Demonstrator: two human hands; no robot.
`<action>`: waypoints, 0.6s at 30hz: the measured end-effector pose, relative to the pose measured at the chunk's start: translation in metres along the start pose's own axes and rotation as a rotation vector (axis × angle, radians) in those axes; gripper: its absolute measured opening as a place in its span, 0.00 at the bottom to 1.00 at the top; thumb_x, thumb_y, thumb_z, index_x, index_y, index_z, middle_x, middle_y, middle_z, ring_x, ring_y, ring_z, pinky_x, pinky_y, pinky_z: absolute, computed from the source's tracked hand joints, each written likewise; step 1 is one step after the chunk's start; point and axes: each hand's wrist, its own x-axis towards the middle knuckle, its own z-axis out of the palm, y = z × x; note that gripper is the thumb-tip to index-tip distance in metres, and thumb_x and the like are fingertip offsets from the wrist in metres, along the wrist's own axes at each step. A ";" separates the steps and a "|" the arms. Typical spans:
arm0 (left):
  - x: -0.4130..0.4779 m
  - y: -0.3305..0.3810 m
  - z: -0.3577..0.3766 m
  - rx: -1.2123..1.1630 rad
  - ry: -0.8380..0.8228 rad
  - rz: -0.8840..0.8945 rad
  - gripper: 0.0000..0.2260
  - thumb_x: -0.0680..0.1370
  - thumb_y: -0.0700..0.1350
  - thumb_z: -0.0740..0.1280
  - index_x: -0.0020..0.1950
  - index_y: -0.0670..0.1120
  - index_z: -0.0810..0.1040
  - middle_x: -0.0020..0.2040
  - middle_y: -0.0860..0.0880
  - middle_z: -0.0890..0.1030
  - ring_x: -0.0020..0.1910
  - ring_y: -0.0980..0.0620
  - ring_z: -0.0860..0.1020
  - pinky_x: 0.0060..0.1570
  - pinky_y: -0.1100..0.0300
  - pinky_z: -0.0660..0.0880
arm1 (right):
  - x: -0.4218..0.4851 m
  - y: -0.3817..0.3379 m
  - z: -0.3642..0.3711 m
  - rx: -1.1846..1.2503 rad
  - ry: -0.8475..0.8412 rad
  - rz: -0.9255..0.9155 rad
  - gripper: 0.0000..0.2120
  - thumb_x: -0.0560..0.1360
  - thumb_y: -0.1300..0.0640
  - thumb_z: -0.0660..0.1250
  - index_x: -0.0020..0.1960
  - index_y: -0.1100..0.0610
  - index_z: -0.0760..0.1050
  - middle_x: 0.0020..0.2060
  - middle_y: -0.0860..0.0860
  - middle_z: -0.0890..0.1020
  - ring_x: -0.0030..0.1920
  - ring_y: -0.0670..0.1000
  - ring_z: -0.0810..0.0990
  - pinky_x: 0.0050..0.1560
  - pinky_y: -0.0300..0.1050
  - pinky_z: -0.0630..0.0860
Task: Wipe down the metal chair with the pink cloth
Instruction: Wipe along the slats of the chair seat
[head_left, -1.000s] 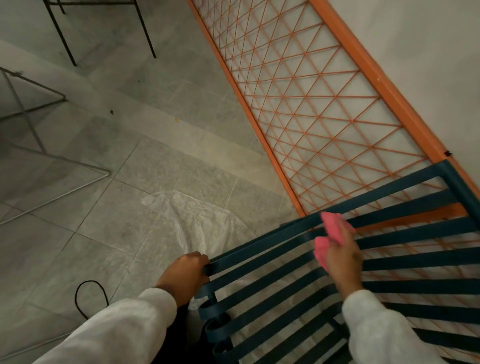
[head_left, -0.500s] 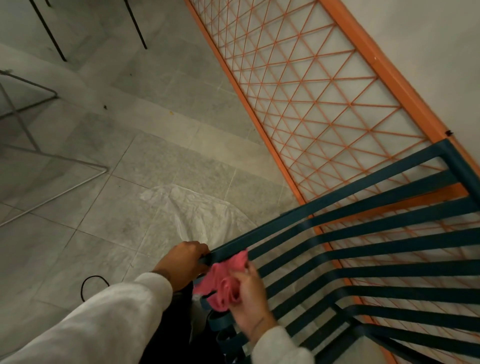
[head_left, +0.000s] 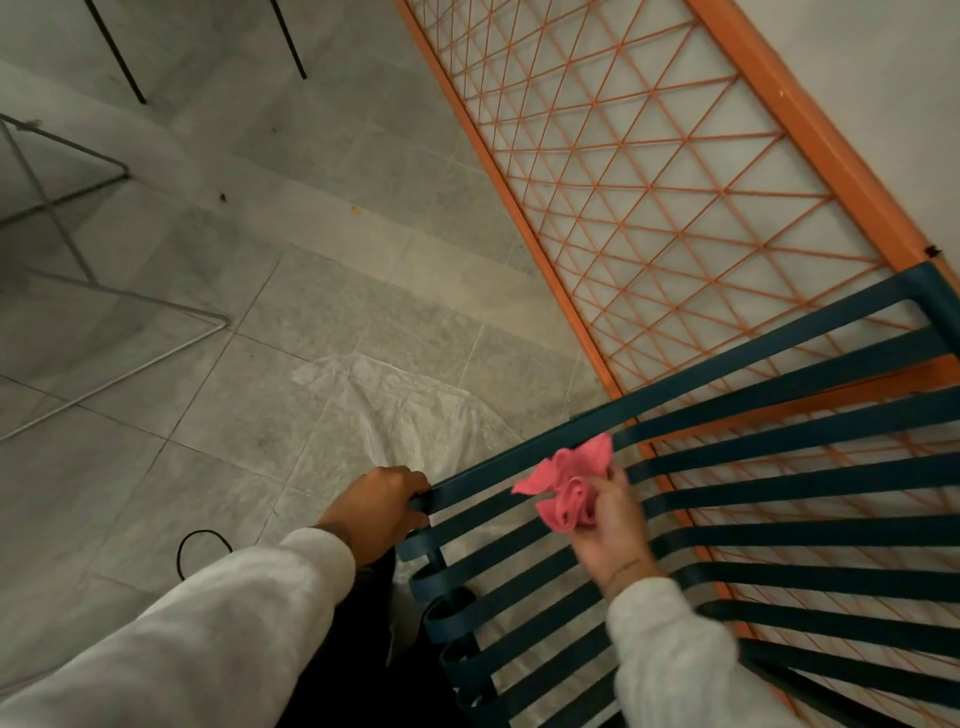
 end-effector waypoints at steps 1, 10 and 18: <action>0.000 0.000 -0.001 0.004 -0.001 0.002 0.11 0.74 0.48 0.70 0.56 0.48 0.79 0.50 0.48 0.81 0.48 0.48 0.79 0.50 0.55 0.76 | -0.007 0.019 0.008 0.000 -0.028 0.022 0.21 0.78 0.65 0.60 0.67 0.47 0.72 0.53 0.56 0.83 0.52 0.60 0.81 0.57 0.65 0.77; 0.007 0.002 -0.005 0.032 -0.046 0.013 0.10 0.74 0.48 0.69 0.53 0.46 0.80 0.49 0.48 0.81 0.46 0.49 0.79 0.49 0.52 0.78 | -0.020 0.060 0.032 0.043 -0.055 0.199 0.18 0.78 0.66 0.59 0.63 0.51 0.75 0.55 0.59 0.83 0.53 0.60 0.82 0.49 0.58 0.80; 0.036 0.043 -0.002 -0.039 -0.097 0.150 0.13 0.78 0.46 0.64 0.62 0.47 0.74 0.54 0.47 0.80 0.50 0.50 0.79 0.53 0.54 0.77 | 0.034 -0.076 -0.019 -0.346 0.255 -0.360 0.09 0.79 0.58 0.63 0.53 0.44 0.75 0.56 0.52 0.80 0.53 0.54 0.81 0.55 0.56 0.79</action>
